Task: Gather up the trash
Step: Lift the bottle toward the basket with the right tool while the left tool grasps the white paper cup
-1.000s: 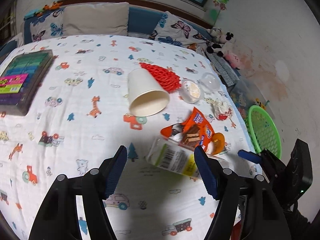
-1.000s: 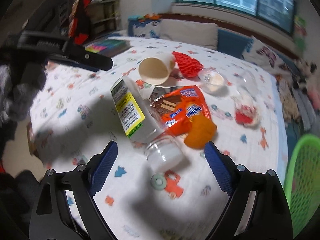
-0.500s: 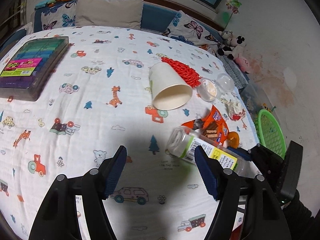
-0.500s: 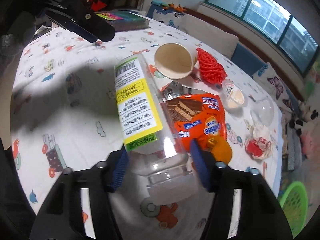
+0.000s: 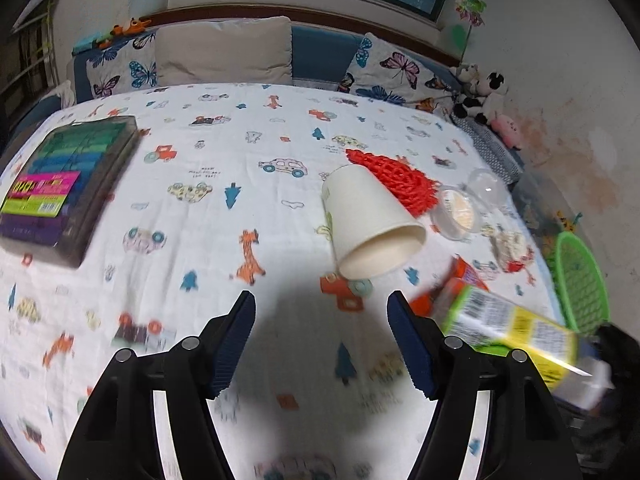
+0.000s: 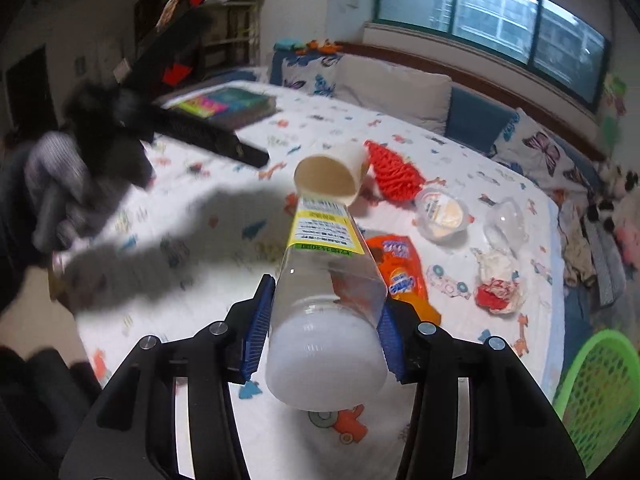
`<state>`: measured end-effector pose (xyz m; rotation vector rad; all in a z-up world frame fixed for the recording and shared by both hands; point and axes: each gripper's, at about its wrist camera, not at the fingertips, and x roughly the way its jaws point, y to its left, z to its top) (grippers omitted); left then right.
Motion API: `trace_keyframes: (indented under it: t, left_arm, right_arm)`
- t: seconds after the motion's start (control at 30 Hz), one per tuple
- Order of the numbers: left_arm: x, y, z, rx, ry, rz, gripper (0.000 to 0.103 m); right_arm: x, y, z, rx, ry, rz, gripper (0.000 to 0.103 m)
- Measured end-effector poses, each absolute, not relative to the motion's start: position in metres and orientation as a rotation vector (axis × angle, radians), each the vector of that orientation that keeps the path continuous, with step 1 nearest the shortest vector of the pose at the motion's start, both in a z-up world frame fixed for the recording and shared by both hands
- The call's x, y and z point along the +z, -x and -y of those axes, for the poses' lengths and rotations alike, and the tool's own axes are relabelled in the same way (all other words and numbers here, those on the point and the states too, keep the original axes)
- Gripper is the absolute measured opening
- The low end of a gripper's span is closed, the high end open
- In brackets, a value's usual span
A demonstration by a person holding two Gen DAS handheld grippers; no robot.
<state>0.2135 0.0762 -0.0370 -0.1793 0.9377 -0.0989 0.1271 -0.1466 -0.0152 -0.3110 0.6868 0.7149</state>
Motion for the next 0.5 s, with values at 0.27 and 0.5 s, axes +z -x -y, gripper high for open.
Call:
trace_keyframes:
  t: [0.27,0.5]
  left_arm:
    - [-0.059,-0.255,-0.060,-0.131,0.129,-0.949,0.055]
    - [-0.073,-0.280,-0.048,-0.139,0.104,-0.956,0.029]
  right_arm:
    - [0.014,-0.132,0.162,0.687,0.163,-0.717,0.049]
    - [0.032,-0.129,0.187,0.614,0.125,-0.736,0.049]
